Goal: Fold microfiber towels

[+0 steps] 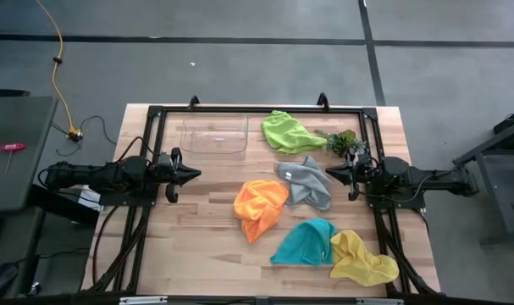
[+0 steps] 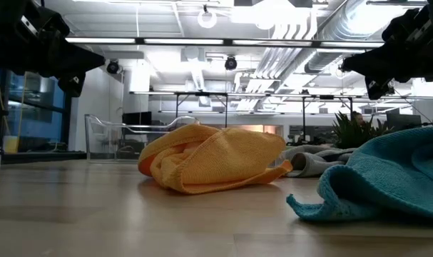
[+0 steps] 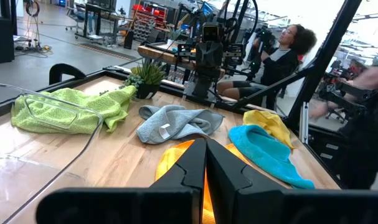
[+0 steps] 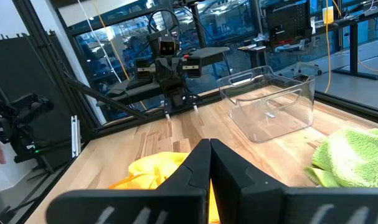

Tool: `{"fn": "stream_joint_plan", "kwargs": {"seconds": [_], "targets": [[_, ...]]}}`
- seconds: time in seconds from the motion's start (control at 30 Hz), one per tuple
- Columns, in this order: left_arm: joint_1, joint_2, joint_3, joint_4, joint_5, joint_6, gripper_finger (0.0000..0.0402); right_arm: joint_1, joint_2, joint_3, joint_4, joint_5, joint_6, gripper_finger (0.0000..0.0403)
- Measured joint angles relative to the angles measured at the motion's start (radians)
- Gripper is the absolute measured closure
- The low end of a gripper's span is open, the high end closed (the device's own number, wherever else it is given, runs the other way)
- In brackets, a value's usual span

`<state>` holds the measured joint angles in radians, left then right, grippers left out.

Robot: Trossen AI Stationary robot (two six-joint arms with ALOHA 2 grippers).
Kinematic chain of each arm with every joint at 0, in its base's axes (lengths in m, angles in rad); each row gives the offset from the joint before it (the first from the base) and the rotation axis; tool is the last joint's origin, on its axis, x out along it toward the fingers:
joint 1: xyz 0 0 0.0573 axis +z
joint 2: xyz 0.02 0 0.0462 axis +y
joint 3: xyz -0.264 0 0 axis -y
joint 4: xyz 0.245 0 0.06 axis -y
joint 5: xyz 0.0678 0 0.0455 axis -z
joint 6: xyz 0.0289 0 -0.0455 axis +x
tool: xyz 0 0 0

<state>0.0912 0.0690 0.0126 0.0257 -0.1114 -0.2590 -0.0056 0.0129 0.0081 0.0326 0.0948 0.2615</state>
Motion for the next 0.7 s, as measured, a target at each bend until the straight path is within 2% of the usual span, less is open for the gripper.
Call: {"fn": "stream_joint_plan", "kwargs": {"seconds": [0.13,0.23,0.43,0.57,0.7], "targets": [[0.0,0.0,0.0,0.033,0.0,-0.004,0.0398,0.0,0.0,0.0,0.0,0.0,0.0,0.0402],[0.0,0.0,0.0,0.102,0.002,-0.068,0.0398,0.0,0.0,0.0,0.0,0.0,0.0,0.0402],[0.0,0.054,0.008,0.444,-0.076,-0.272,0.0399,0.0,0.0,0.0,0.0,0.0,0.0,0.0402],[-0.001,0.201,0.147,0.381,-0.106,-0.284,0.0401,0.0,0.0,0.0,0.0,0.0,0.0,0.0402],[-0.001,0.444,0.34,0.289,-0.082,-0.156,0.0401,0.0,0.0,0.0,0.0,0.0,0.0,0.0402]]}}
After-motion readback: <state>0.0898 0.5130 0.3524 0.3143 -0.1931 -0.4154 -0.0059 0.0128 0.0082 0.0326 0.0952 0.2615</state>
